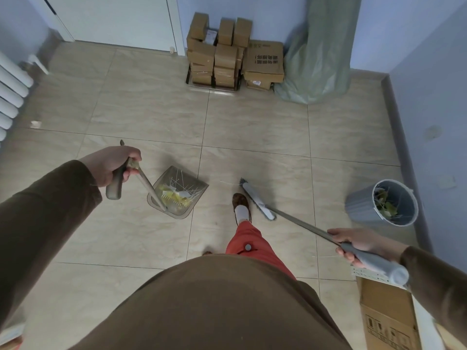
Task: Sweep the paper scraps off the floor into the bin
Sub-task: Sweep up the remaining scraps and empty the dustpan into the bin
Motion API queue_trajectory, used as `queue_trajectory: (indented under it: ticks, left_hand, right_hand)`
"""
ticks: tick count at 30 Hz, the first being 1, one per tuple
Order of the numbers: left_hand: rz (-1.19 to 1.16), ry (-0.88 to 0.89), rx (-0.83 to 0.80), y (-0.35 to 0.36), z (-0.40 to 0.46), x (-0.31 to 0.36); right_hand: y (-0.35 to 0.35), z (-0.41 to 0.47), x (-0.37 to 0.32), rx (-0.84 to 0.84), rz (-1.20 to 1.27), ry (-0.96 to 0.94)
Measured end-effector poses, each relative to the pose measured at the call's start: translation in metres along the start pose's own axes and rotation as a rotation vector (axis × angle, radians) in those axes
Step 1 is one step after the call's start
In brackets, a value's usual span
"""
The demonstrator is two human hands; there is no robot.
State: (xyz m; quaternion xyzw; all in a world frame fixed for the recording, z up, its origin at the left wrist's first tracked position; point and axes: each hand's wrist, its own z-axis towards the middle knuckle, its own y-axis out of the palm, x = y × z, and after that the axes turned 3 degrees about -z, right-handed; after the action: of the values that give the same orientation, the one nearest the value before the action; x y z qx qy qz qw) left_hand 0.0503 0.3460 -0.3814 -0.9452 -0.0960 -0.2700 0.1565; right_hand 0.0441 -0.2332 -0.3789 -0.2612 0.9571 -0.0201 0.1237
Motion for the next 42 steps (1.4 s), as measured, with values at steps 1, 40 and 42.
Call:
queue_trajectory:
  ticks: [1,40,42]
  left_hand:
    - [-0.013,0.006,0.0,-0.001,0.001,0.003]
    - [-0.075,0.107,-0.014,0.023,-0.008,0.056]
    - [-0.069,0.101,-0.002,0.026,-0.01,0.048]
  right_hand:
    - [-0.001,-0.001,0.0,-0.016,0.028,0.006]
    - [-0.048,-0.037,-0.049,-0.088,0.097,-0.094]
    - [-0.054,-0.047,-0.027,-0.105,0.094,-0.041]
